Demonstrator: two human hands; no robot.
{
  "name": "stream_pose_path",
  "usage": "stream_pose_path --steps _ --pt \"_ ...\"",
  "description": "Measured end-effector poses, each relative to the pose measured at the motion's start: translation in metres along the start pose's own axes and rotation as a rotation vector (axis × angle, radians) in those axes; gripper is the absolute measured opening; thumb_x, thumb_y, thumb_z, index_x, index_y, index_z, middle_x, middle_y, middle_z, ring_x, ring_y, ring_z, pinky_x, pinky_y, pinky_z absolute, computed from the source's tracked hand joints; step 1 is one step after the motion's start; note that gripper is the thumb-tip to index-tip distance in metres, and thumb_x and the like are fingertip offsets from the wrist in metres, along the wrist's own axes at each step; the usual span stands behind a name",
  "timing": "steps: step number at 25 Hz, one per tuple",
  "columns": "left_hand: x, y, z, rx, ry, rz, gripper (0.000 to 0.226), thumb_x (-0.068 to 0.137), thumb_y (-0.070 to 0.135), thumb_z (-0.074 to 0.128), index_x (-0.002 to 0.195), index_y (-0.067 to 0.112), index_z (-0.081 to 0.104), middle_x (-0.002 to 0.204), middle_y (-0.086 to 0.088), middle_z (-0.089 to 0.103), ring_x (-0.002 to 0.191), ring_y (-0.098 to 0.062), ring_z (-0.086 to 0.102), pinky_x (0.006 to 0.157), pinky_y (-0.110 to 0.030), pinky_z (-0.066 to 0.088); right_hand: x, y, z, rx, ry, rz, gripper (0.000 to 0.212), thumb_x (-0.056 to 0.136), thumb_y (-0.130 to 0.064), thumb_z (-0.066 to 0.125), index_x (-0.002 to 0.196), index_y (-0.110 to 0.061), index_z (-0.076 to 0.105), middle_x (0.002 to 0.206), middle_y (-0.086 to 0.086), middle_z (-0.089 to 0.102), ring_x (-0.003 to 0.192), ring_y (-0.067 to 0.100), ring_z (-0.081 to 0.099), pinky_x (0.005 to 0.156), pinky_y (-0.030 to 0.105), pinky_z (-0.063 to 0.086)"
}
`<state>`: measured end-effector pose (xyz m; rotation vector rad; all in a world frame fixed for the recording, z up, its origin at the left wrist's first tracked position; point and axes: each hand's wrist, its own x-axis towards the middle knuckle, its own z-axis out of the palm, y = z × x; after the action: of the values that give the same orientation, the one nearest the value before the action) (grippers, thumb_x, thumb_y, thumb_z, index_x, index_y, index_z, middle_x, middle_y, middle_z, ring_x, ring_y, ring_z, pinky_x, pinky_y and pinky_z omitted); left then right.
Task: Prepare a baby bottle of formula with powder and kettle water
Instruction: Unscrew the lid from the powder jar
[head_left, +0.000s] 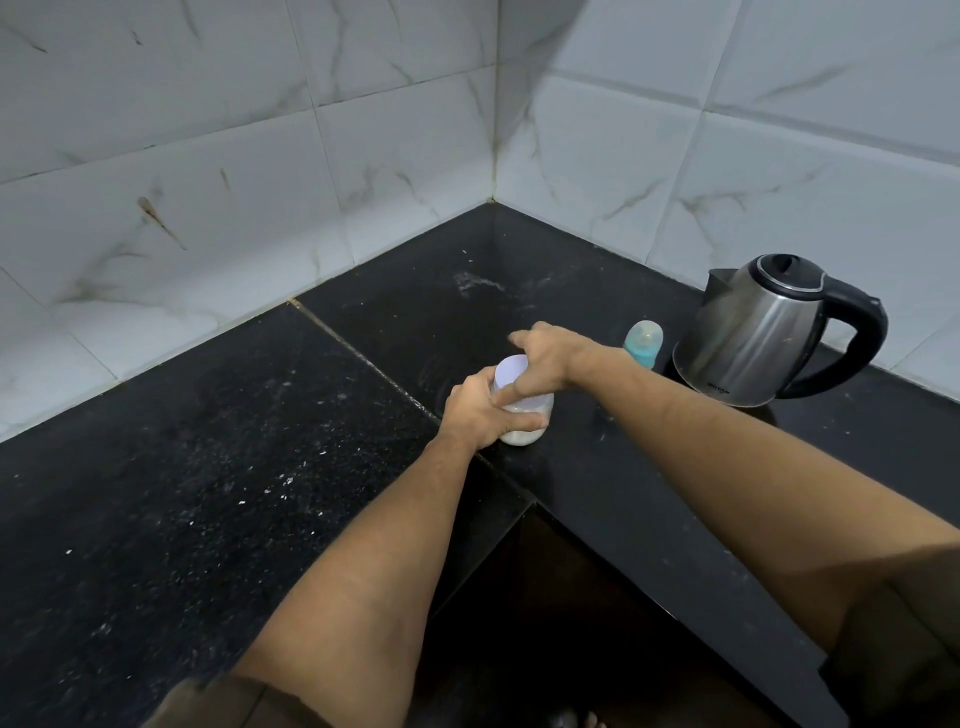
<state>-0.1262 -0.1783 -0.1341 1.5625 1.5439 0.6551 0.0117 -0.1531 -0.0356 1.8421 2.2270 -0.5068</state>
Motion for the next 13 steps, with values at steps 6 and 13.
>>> stream_pose_path --steps 6,13 --pt "0.001 0.0 0.0 0.006 -0.005 -0.004 0.085 0.053 0.048 0.098 0.129 0.028 0.064 0.108 0.011 0.072 0.106 -0.013 0.067 0.096 -0.04 0.058 -0.006 0.0 -0.005 -0.01 0.004 -0.078 0.067 0.078 -0.031 0.088 0.14 -0.02 0.064 0.135 0.001 0.064 0.122 0.026 0.062 0.096 0.038 0.055" --pt "0.001 0.001 0.001 0.0 -0.008 -0.009 0.072 0.051 0.052 0.093 0.113 0.034 0.064 0.102 0.013 0.072 0.106 -0.014 0.067 0.093 -0.04 0.059 -0.004 -0.012 -0.004 0.002 0.012 0.121 0.079 0.074 -0.068 0.077 0.131 -0.018 0.055 0.128 0.004 0.056 0.114 0.03 0.062 0.094 0.043 0.055"
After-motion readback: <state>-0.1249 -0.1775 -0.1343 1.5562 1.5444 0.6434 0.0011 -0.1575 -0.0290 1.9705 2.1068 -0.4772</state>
